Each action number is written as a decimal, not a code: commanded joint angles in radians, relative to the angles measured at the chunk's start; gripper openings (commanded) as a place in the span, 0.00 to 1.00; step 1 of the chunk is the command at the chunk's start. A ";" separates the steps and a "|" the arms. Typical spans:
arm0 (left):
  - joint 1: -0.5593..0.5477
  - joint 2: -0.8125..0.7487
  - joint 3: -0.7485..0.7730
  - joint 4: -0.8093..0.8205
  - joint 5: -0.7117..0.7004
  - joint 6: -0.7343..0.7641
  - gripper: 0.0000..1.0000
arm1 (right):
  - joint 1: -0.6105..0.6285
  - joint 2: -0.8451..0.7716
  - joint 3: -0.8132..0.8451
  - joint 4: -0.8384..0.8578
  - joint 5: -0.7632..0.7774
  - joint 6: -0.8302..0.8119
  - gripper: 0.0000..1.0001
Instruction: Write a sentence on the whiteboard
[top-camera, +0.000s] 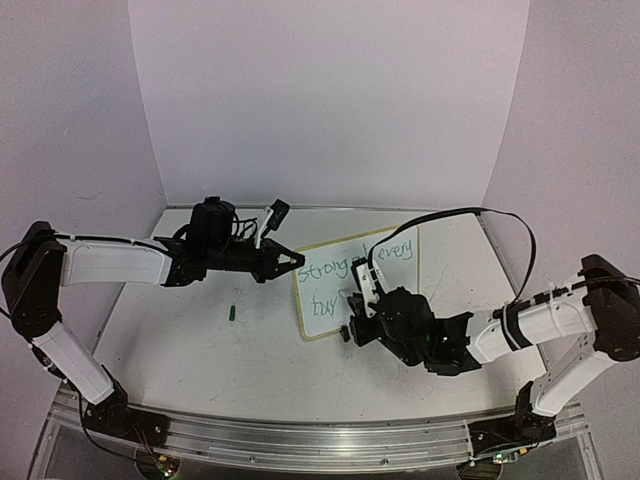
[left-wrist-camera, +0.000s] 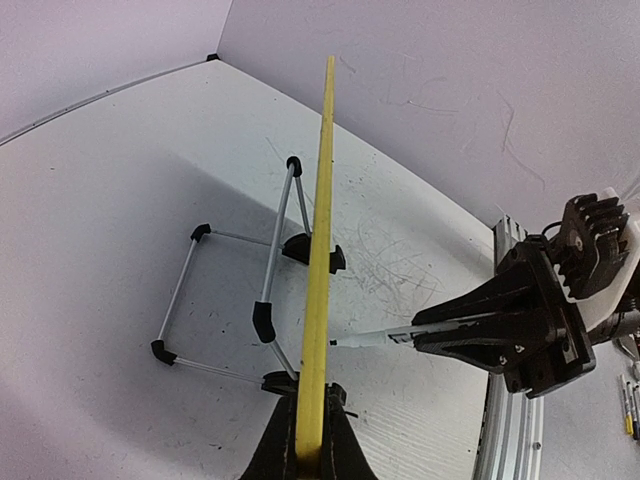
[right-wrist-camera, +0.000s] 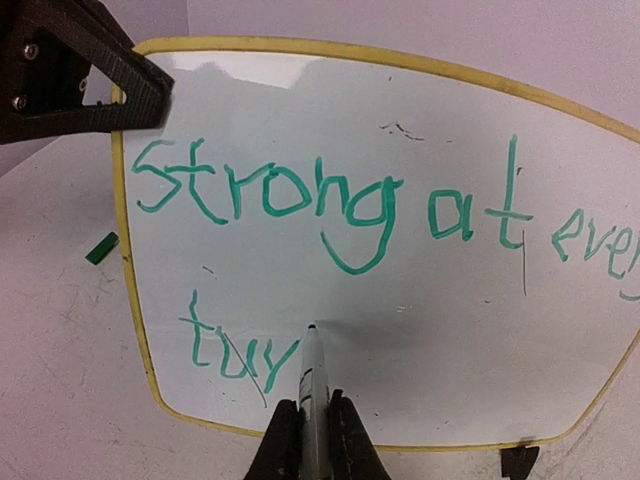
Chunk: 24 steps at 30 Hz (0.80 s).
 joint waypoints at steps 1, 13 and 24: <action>0.003 -0.043 0.036 0.007 -0.031 0.024 0.00 | -0.004 -0.005 -0.005 0.030 -0.016 0.006 0.00; 0.003 -0.045 0.036 0.007 -0.029 0.025 0.00 | -0.004 0.032 0.028 0.035 0.005 -0.003 0.00; 0.003 -0.045 0.036 0.007 -0.029 0.024 0.00 | -0.010 0.057 0.040 0.037 0.013 -0.011 0.00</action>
